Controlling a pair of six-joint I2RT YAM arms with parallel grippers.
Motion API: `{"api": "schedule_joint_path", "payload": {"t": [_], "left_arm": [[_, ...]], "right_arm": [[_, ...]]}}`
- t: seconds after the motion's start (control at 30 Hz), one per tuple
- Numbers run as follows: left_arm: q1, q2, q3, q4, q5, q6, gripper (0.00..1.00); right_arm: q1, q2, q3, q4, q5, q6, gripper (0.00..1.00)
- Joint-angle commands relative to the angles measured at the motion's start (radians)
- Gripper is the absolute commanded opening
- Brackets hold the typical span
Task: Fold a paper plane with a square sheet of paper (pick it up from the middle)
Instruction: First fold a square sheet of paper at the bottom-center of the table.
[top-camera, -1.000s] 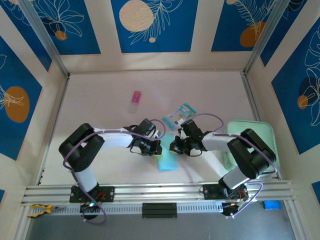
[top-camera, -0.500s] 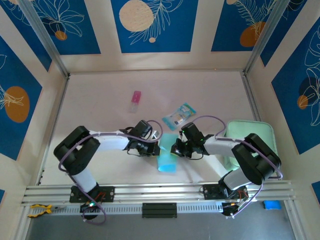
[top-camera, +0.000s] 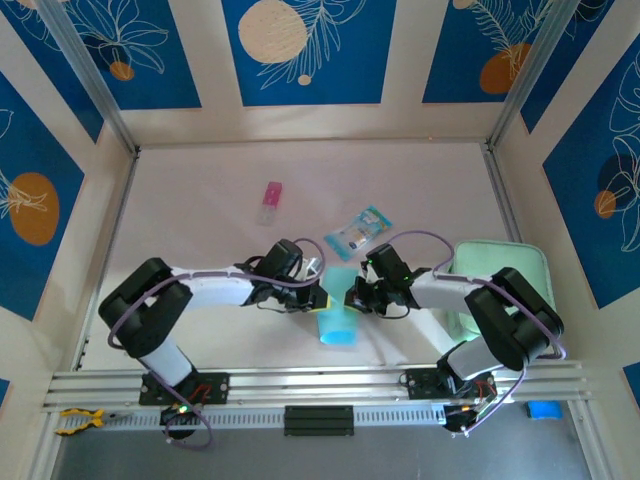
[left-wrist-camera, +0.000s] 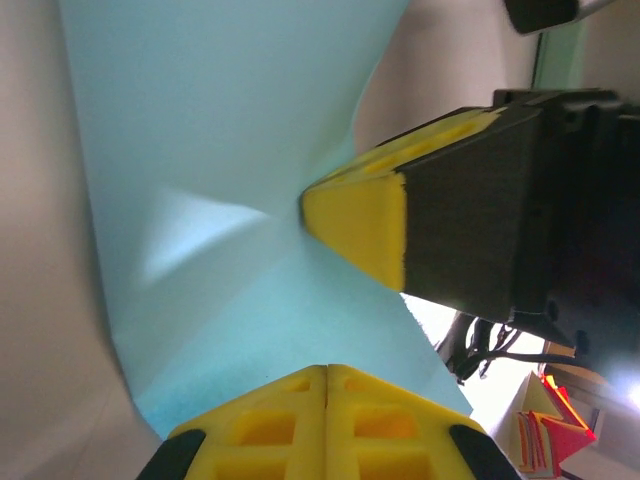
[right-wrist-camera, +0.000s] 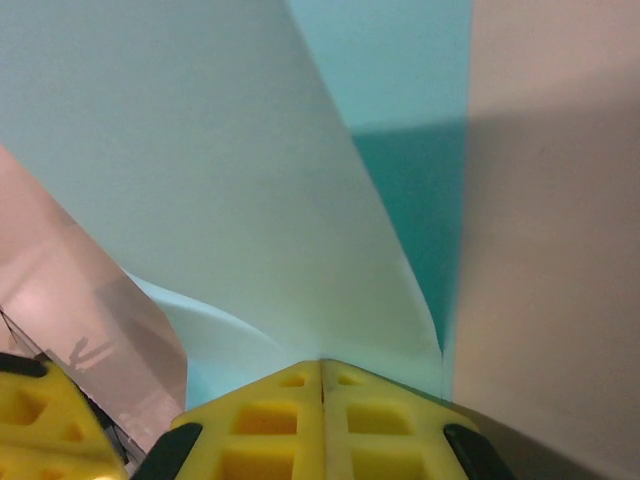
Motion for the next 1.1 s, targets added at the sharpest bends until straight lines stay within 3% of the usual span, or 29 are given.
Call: {"api": "schedule_joint_path", "payload": {"t": [0.0, 0.3, 0.77, 1.07], "left_arm": [[-0.009, 0.033, -0.016, 0.049, 0.031, -0.018, 0.04], [-0.021, 0.062, -0.011, 0.068, 0.040, -0.023, 0.04], [-0.039, 0.118, -0.124, 0.052, -0.002, 0.031, 0.03], [-0.060, -0.035, -0.093, -0.013, -0.029, 0.024, 0.05]], "right_arm": [[-0.022, 0.043, -0.018, -0.067, 0.011, -0.056, 0.00], [-0.042, 0.097, 0.023, -0.070, -0.043, -0.128, 0.00], [-0.051, 0.104, 0.027, -0.110, -0.017, -0.129, 0.00], [-0.057, 0.092, 0.033, -0.137, -0.006, -0.146, 0.00]]}}
